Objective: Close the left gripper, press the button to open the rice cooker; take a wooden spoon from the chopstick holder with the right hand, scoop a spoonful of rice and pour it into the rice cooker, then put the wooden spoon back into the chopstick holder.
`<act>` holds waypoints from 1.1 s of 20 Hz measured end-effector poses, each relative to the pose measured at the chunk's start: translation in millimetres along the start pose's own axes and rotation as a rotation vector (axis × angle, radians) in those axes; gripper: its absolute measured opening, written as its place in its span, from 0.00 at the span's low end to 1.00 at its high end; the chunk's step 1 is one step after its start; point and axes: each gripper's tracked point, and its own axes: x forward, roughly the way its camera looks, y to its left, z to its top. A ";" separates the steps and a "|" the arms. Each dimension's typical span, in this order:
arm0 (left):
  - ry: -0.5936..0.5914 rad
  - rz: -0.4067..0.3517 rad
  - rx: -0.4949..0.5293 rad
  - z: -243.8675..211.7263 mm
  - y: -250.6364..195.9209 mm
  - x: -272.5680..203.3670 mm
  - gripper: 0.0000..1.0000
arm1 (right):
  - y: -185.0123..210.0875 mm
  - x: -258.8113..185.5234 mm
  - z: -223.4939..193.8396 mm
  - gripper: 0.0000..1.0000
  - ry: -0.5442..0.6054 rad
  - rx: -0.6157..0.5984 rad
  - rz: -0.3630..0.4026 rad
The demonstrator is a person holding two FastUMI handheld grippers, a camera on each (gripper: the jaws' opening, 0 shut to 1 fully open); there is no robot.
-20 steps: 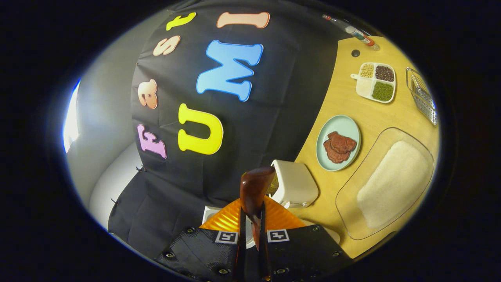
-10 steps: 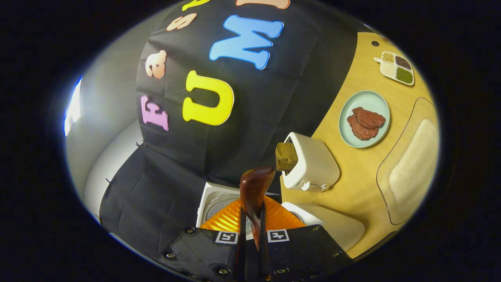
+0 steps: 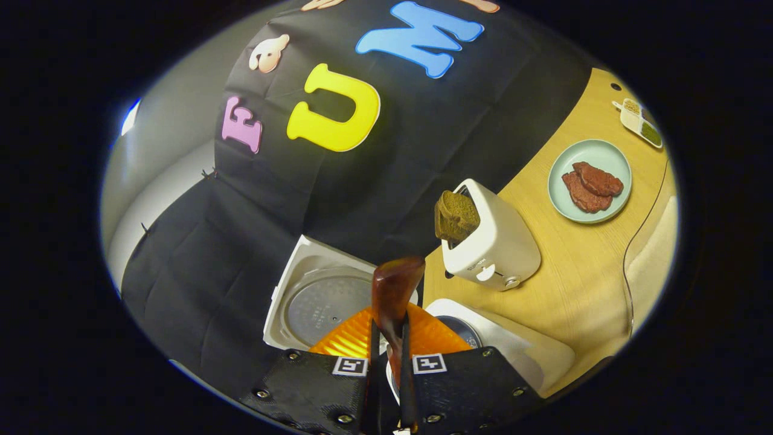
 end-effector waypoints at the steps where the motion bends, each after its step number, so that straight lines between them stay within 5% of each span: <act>1: 0.004 0.010 -0.002 -1.5 4.3 -0.5 0.95 | 0.1 6.5 -5.6 0.12 0.006 -0.039 -0.012; 11: 0.027 0.087 -0.018 -13.3 40.0 -16.6 0.95 | 0.1 39.4 -50.6 0.12 0.071 -0.414 -0.096; 22: 0.022 0.074 -0.027 -13.9 36.7 -17.9 0.97 | 24.6 35.1 -56.2 0.12 0.042 -0.878 -0.098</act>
